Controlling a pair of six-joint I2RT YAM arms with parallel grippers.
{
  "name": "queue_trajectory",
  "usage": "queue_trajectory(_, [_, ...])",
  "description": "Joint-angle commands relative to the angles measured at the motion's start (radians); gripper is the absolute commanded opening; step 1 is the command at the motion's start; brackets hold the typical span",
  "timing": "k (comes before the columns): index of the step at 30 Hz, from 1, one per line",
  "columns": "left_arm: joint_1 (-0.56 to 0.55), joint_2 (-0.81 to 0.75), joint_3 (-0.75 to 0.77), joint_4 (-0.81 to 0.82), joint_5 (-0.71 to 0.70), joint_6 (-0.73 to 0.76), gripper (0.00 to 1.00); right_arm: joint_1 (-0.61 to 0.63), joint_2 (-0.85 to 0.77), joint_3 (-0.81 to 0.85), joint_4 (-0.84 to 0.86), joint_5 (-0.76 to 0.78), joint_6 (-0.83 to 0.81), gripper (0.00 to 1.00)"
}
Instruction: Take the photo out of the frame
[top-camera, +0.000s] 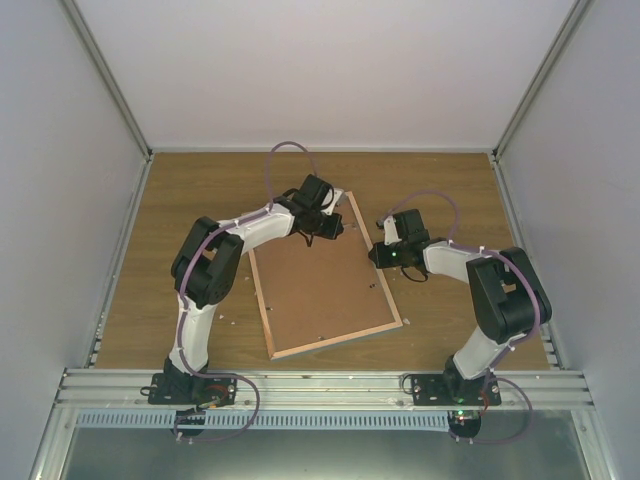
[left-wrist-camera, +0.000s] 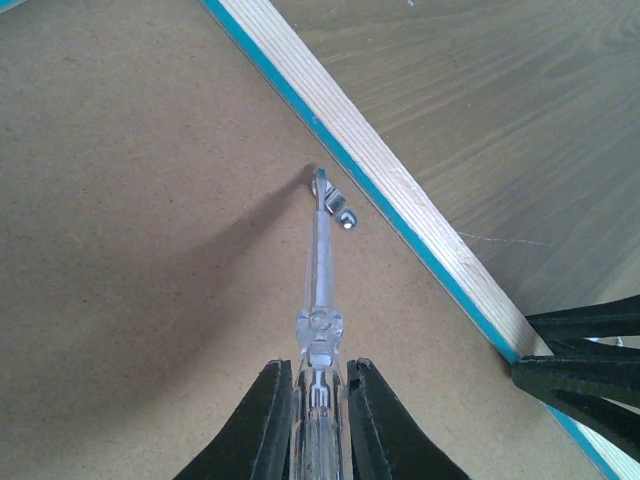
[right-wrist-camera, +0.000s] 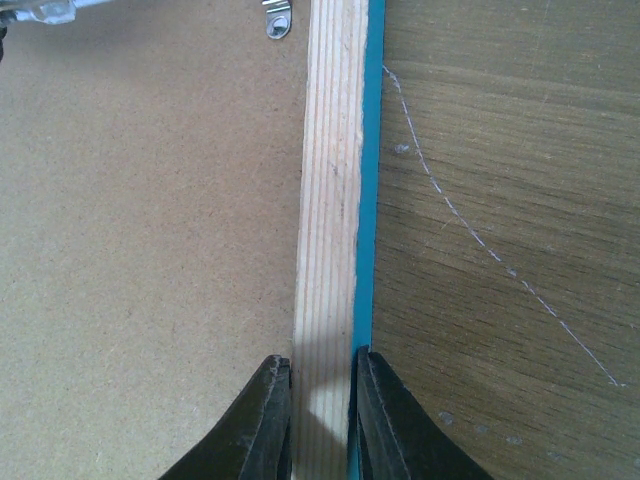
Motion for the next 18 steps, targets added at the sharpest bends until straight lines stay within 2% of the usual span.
queue_trajectory(1, [0.004,-0.010,-0.020,0.057,-0.011,-0.023,0.00,0.011,0.008,0.001,0.017,-0.011,-0.024,0.00])
queue_trajectory(10, [0.009,-0.099,-0.093,0.074,-0.038,-0.035,0.00,0.012,0.000,0.002,0.009,0.029,-0.004,0.01])
queue_trajectory(18, [0.034,-0.305,-0.289,0.134,-0.068,-0.066,0.00,0.010,-0.045,-0.011,-0.001,0.140,0.088,0.01])
